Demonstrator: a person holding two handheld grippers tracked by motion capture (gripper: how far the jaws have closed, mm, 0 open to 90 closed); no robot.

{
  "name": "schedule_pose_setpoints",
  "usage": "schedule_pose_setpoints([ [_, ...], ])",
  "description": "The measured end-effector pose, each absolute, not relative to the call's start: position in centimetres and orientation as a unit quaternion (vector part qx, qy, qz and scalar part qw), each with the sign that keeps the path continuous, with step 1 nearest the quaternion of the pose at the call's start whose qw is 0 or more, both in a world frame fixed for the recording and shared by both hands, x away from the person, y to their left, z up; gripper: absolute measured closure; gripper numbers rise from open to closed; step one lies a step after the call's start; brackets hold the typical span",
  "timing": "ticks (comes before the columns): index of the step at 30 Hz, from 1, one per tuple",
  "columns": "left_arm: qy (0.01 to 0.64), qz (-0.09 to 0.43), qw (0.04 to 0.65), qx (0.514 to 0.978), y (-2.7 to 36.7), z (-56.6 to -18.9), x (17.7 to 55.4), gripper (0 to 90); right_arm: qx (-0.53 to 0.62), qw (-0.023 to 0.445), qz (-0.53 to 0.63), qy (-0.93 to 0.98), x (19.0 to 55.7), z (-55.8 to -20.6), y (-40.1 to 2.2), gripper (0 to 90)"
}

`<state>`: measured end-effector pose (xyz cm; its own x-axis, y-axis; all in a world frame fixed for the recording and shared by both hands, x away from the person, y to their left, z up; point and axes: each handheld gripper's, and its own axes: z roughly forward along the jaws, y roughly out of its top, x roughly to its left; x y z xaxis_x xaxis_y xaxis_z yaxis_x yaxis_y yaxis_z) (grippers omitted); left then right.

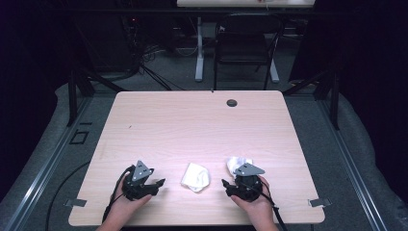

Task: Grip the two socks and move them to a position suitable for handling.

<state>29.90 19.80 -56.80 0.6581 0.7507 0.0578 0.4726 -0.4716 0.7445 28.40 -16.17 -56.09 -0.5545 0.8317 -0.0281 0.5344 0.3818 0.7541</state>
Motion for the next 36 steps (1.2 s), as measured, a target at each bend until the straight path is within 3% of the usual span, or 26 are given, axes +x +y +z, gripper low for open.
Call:
schedule_pose_setpoints([
  [13, 0.363, 0.190, 0.364, 0.836, 19.0, -56.9, 29.9, 38.6, 0.419, 0.249, 0.334, 0.806, 28.3, -56.5, -15.3, 30.6],
  [14, 0.362, 0.190, 0.367, 0.836, 18.8, -56.9, 29.8, 38.7, 0.417, 0.243, 0.339, 0.808, 28.3, -56.3, -15.3, 36.2],
  [18, 0.359, 0.188, 0.367, 0.837, 18.6, -56.8, 29.7, 39.0, 0.396, 0.237, 0.326, 0.825, 28.0, -56.6, -15.0, 44.4],
  [36, 0.334, 0.176, 0.374, 0.847, 15.9, -56.3, 29.7, 39.1, 0.406, 0.231, 0.351, 0.811, 27.8, -56.2, -15.1, 46.4],
])
